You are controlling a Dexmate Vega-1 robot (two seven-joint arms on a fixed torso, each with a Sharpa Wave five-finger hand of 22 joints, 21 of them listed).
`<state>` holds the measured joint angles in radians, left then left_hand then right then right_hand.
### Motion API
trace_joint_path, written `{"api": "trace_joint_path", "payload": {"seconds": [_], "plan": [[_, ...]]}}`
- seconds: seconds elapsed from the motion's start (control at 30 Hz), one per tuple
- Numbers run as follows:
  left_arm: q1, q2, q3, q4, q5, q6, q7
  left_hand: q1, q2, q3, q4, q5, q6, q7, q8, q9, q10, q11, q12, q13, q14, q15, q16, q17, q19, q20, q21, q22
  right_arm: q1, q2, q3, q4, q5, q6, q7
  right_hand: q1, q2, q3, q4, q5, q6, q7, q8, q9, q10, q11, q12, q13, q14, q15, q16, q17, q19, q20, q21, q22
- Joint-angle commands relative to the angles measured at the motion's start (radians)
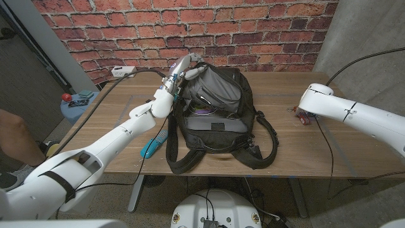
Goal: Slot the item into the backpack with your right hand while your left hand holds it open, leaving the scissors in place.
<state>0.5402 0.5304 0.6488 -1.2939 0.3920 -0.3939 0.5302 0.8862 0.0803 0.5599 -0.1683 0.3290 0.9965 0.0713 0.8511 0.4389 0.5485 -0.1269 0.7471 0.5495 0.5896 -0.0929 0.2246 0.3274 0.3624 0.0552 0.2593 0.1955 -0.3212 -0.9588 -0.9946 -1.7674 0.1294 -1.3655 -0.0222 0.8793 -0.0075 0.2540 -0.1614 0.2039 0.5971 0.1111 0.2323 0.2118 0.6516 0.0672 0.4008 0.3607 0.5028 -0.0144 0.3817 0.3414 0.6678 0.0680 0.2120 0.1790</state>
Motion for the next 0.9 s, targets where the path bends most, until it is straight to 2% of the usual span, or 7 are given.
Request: {"api": "trace_joint_path", "payload": {"seconds": [0.03,0.63,0.9], "plan": [[0.014,0.007,-0.009,-0.012,-0.008,-0.002,-0.002,0.024,0.016,0.003,0.005,0.007,-0.006,-0.001,0.004,0.001,0.012,-0.002,0.005,0.002,0.006,0.0,0.003,0.006,0.001,-0.006,0.002,0.003,0.024,0.028,-0.039,0.031,-0.022,-0.013,-0.016,0.015,0.004,-0.005,0.003,0.003,0.021,-0.004,0.001,0.004,0.014,-0.006,0.011,0.008,0.017,-0.012,0.013,0.005,0.011,-0.004,0.007,0.004],[0.016,-0.002,-0.005,-0.018,-0.008,-0.001,-0.014,0.022,0.018,0.004,0.006,0.009,-0.017,0.002,0.008,0.004,0.009,-0.002,0.003,0.003,0.007,-0.001,0.002,0.009,0.001,-0.006,0.003,0.003,0.0,0.029,-0.033,0.025,-0.029,-0.03,-0.067,0.053,-0.001,-0.014,0.0,0.008,0.068,-0.032,0.009,0.011,0.062,-0.044,0.06,0.039,0.074,-0.038,0.046,0.03,0.048,-0.026,0.02,0.005],[0.018,0.0,-0.006,-0.027,-0.006,0.005,-0.018,0.021,0.021,0.003,0.007,0.008,-0.021,0.002,0.009,0.004,0.008,-0.002,0.003,0.004,0.006,-0.002,0.003,0.012,0.0,-0.005,0.003,0.003,0.001,0.037,-0.048,0.04,-0.021,-0.03,-0.081,0.06,0.004,-0.016,0.003,0.01,0.072,-0.033,0.008,0.014,0.062,-0.043,0.069,0.049,0.075,-0.044,0.052,0.041,0.05,-0.028,0.02,0.005]]}}
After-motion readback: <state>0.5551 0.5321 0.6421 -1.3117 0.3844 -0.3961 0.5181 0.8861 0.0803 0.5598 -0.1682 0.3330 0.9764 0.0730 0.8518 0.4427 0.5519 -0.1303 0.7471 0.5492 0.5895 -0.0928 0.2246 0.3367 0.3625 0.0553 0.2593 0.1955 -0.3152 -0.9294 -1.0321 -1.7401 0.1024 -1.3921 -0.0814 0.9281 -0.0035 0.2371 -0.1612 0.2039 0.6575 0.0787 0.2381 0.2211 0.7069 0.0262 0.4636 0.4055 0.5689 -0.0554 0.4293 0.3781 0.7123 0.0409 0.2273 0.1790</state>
